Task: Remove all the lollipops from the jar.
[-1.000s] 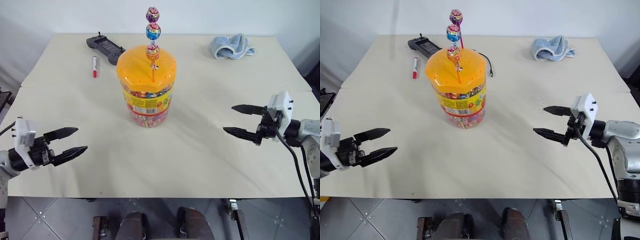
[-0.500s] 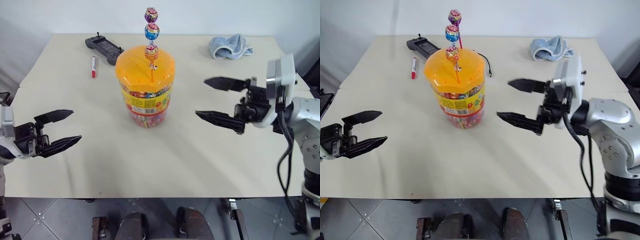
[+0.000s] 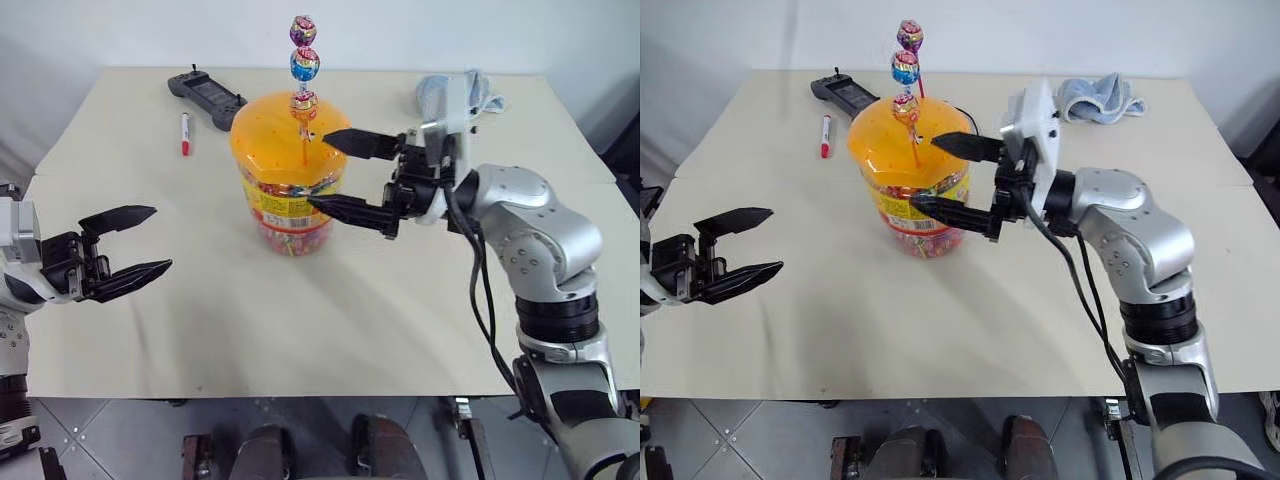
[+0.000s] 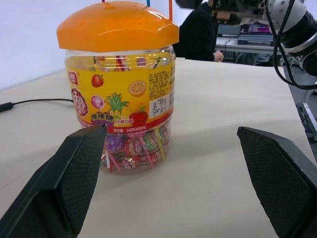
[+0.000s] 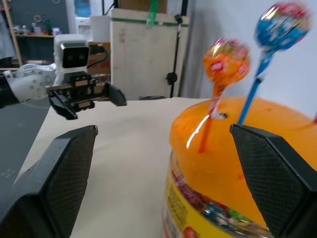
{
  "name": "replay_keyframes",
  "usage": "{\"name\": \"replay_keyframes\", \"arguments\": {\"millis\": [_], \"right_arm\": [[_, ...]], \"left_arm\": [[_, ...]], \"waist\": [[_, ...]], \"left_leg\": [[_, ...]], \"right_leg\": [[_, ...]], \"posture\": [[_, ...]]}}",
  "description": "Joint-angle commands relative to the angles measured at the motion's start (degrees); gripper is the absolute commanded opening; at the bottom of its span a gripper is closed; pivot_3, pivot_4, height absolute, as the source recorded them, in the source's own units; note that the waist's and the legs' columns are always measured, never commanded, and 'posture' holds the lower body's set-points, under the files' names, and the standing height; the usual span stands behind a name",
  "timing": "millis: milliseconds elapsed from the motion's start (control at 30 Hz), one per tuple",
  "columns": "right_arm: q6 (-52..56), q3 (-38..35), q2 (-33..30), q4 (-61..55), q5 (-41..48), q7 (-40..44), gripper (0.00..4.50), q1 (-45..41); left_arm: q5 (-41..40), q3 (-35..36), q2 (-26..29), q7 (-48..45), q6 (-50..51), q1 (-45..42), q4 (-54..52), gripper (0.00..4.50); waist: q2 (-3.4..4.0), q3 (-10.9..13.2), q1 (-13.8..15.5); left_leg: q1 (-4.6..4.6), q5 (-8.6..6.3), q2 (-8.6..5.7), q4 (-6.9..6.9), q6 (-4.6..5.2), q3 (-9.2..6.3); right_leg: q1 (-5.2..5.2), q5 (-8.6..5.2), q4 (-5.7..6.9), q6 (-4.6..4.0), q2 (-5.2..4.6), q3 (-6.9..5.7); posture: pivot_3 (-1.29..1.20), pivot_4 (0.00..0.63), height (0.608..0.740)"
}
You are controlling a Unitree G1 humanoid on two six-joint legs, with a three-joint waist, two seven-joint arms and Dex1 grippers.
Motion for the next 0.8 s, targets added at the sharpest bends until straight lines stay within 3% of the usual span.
{"name": "replay_keyframes", "arguments": {"millis": [33,367,467,800], "right_arm": [[-2.43,0.29,1.31,1.08,-1.28,1.72,4.5,-1.87],[-6.41,2.26,7.77,9.1,-5.92,3.69,4.5,-7.69],[-5.85,2.02,8.59,8.42,-5.18,4.61,3.94,-8.08],[-6.49,1.35,10.33,8.48,-5.73,4.06,0.39,-9.51]], "left_arm": [[-0.35,0.48,0.0,0.34,-1.06,-1.07,-0.78,4.48],[-0.75,1.23,-0.9,1.75,-2.05,0.06,-2.12,4.48],[-1.01,1.62,-0.84,1.71,-2.16,0.54,-2.35,4.5],[-0.72,1.44,-0.57,1.58,-2.82,-0.76,-1.0,4.5]], "waist": [[0.0,0.0,-0.28],[0.0,0.0,-1.81],[0.0,0.0,-1.84],[0.0,0.0,-1.92]], "left_leg": [[0.0,0.0,0.0,0.0,0.0,-0.01],[0.0,0.0,-0.05,-0.01,0.0,-0.44],[0.0,0.0,-0.06,-0.01,0.0,-0.8],[0.0,0.0,-0.08,-0.02,0.0,-0.96]], "right_leg": [[0.0,0.0,0.0,0.0,0.0,0.0],[-0.01,0.0,0.35,0.0,-0.03,-0.06],[-0.01,0.0,0.38,0.0,-0.04,-0.06],[-0.01,0.0,0.39,0.0,-0.04,-0.07]], "posture": [[0.0,0.15,0.74],[0.0,0.15,0.74],[0.0,0.15,0.74],[0.0,0.15,0.74]]}}
